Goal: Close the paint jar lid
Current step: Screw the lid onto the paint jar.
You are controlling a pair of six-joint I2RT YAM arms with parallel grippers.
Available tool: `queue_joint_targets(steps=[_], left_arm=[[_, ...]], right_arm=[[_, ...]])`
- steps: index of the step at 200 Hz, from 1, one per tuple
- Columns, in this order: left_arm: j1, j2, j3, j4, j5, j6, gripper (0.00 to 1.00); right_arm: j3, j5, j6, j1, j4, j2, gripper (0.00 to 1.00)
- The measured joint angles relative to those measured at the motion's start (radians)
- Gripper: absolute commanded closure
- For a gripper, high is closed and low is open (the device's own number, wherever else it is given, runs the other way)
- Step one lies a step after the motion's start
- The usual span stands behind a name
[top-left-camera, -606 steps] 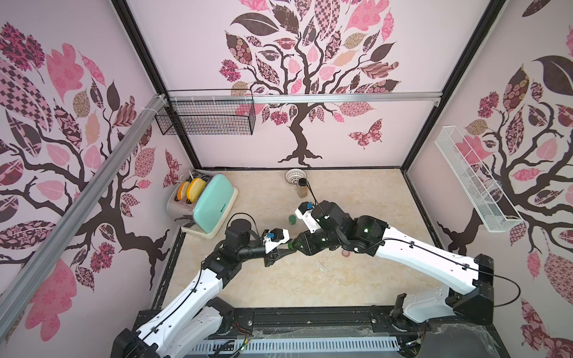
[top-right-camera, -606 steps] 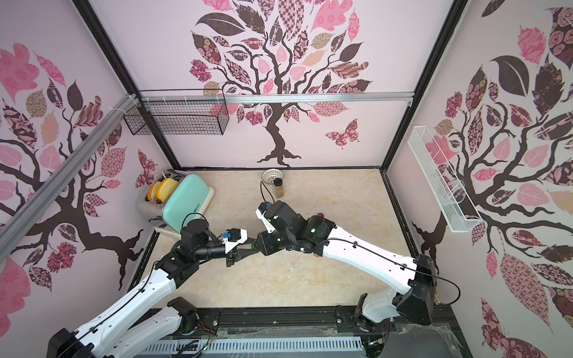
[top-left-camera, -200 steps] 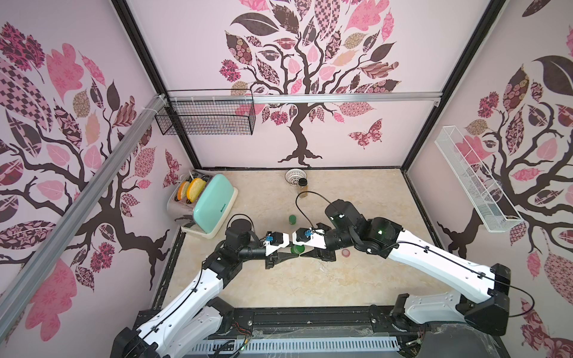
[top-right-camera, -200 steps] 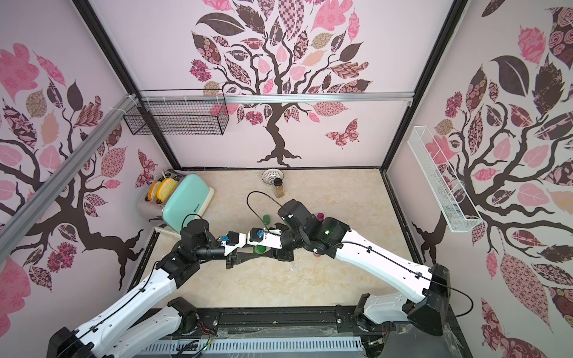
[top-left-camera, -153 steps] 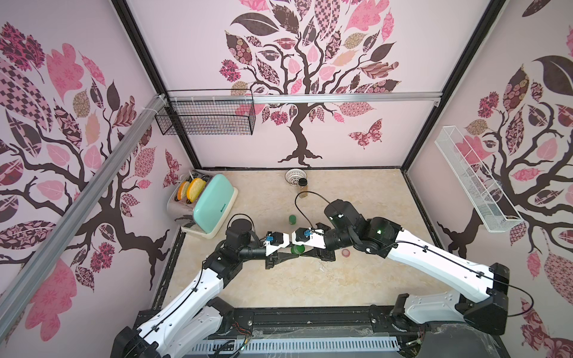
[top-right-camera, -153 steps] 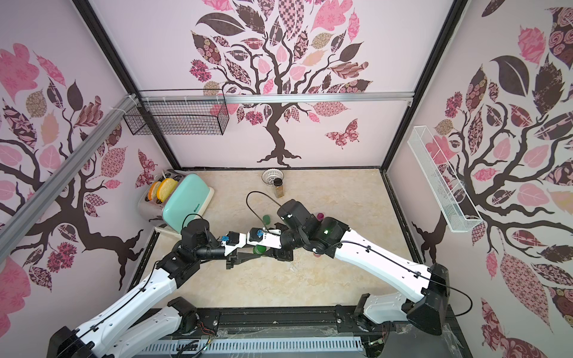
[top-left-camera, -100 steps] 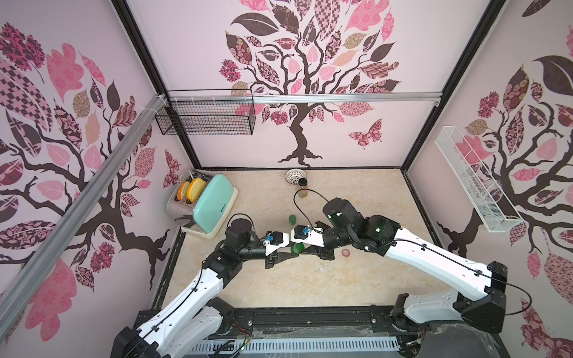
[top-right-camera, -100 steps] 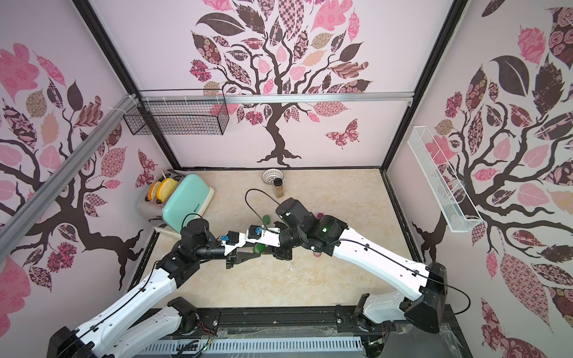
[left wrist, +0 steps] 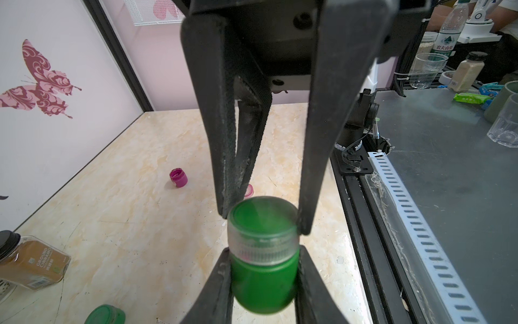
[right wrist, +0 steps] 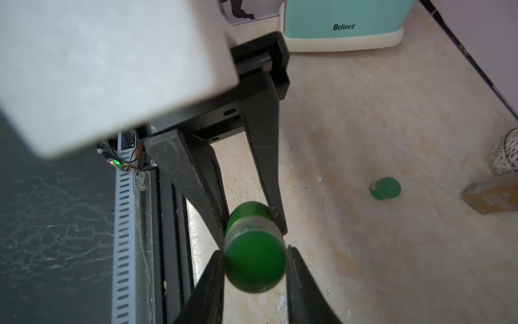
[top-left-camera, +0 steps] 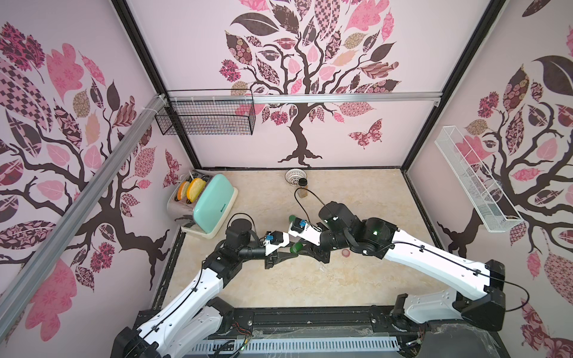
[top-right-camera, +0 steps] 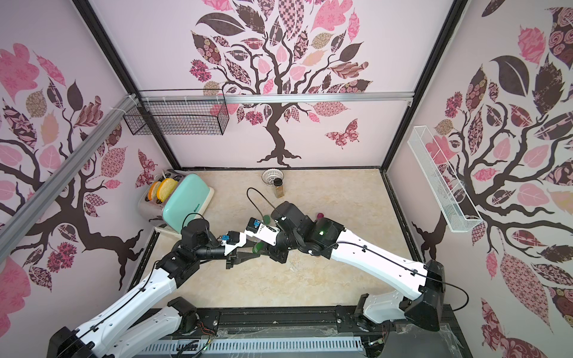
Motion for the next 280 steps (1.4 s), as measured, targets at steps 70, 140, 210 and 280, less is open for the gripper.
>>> queue_joint_targets(steps=[70,140,210,280], left_arm=[[0.015,0.0,0.0,-0.032,-0.073,0.0,0.82],[0.014,0.0,0.0,-0.06,-0.089,0.0,0.82],[-0.007,-0.009,0.006,0.022,-0.016,0.0,0.82],[-0.007,-0.008,0.006,0.039,0.004,0.0,0.82]], right_arm=[[0.102,0.099,0.509,0.02,-0.072,0.103,0.91],[0.102,0.113,0.739,0.024,-0.072,0.116,0.69],[0.029,0.157,0.505,-0.02,0.047,-0.016,0.35],[-0.013,-0.011,0.085,-0.088,0.084,-0.112,0.34]])
